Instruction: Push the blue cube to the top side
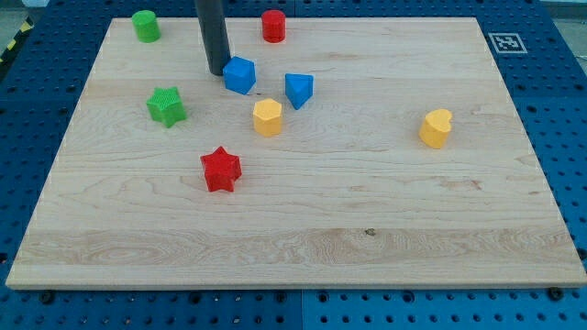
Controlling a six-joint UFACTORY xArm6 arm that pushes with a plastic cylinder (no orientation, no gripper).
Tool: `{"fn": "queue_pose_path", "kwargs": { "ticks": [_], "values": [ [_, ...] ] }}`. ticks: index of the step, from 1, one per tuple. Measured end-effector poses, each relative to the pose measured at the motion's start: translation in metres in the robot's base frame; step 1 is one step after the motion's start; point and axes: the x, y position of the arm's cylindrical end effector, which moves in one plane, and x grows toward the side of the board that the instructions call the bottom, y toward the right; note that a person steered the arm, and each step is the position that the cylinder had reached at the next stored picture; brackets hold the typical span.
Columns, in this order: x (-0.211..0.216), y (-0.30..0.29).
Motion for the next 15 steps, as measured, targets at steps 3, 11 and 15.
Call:
{"fn": "queue_pose_path", "kwargs": {
  "ticks": [3,11,15],
  "values": [
    [-0.008,0.002],
    [0.051,0.08],
    [0.056,0.155]
  ]
}}
